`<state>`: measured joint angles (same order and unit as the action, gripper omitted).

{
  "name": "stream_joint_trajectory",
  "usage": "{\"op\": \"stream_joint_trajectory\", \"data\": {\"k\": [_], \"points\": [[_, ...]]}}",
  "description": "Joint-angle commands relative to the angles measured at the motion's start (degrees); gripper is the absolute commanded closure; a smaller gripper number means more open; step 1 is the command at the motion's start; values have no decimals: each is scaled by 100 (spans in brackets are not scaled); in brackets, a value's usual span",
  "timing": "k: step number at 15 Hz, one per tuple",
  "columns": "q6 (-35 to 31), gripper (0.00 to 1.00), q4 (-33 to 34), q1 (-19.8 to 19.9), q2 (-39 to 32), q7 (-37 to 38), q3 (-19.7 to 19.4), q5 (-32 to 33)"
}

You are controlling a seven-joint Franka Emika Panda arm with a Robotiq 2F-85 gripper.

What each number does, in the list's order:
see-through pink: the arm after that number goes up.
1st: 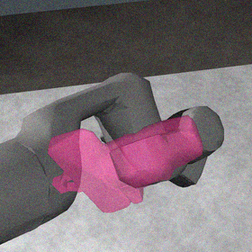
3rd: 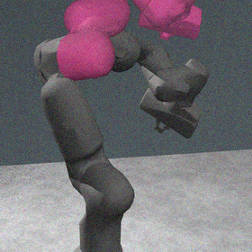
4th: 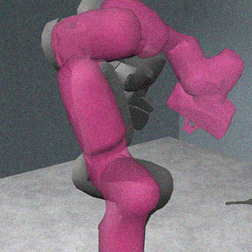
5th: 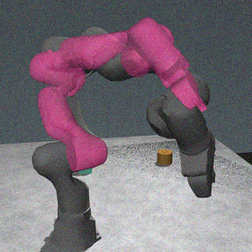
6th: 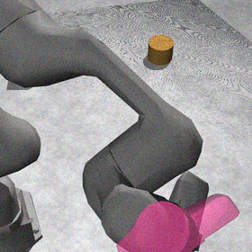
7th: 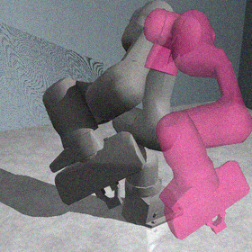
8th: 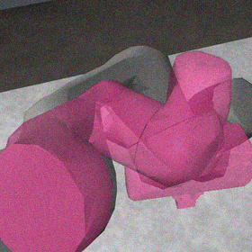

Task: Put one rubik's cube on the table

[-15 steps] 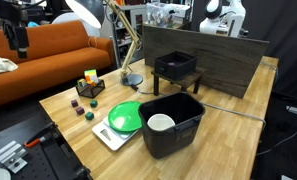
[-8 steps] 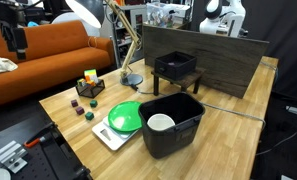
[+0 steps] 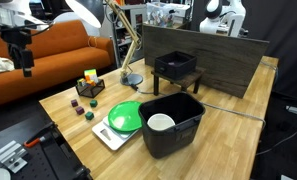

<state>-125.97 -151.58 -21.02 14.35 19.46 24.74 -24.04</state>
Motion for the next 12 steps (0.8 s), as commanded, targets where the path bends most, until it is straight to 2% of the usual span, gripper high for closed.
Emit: {"op": "stream_joint_trajectory", "data": {"k": [1,2,12], "points": [[-313,0,200,-96,-569,-52,-35,-28],[-198,0,45,-104,-298,7,-68,19],[-173,0,65,-83,-369,143,-55,156]]}}
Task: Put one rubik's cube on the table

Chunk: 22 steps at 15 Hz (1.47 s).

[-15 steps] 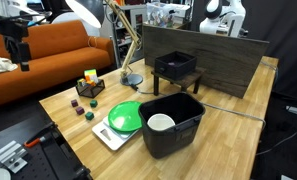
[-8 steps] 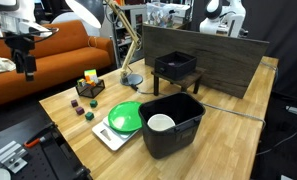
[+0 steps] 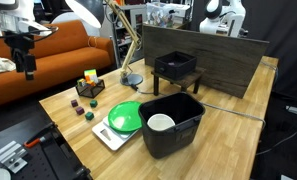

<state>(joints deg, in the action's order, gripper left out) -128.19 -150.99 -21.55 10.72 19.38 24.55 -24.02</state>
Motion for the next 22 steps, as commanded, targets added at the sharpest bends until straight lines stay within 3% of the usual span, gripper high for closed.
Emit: {"op": "stream_joint_trajectory", "data": {"k": [1,13,16,17,22], "points": [[1,0,19,-15,-58,211,-16,255],[-817,0,627,190,-1171,473,-354,1621],[-1094,0,815,142,-1502,243,-383,1523],[-920,0,663,136,-1244,326,-394,1514],[-1013,0,788,116,-1469,310,-405,1516]]}}
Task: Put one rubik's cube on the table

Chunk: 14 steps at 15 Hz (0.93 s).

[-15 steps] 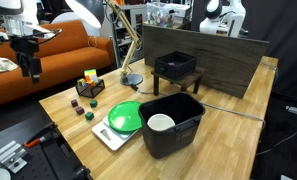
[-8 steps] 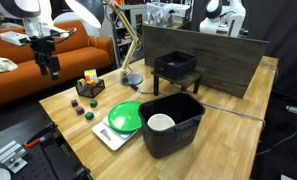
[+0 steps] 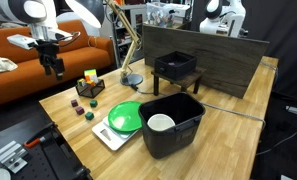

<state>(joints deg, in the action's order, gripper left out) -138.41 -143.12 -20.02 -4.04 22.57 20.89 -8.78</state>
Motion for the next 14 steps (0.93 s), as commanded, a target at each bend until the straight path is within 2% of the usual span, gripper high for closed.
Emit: {"op": "stream_joint_trajectory", "data": {"k": [1,10,14], "points": [[9,0,1,-37,7,-9,-39,-8],[9,0,2,-37,7,-10,-39,-8],[-23,0,2,-109,7,1107,-124,770]]}}
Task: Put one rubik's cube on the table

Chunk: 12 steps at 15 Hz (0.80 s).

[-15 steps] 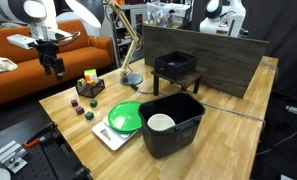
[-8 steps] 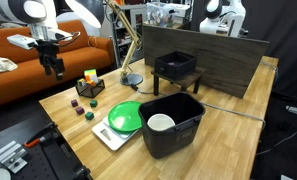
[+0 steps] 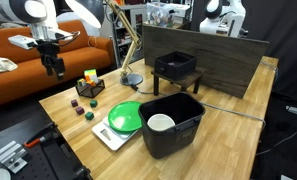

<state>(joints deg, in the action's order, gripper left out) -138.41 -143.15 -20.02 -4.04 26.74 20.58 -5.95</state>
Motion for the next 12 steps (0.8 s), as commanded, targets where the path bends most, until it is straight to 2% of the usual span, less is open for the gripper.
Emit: {"op": "stream_joint_trajectory", "data": {"k": [1,7,10,12], "points": [[-95,0,28,-144,-33,1026,-82,702],[-420,0,177,-429,-262,2791,-29,1660],[-525,0,325,-557,-545,3613,-137,2203],[-454,0,467,-553,-775,3863,-285,2506]]}}
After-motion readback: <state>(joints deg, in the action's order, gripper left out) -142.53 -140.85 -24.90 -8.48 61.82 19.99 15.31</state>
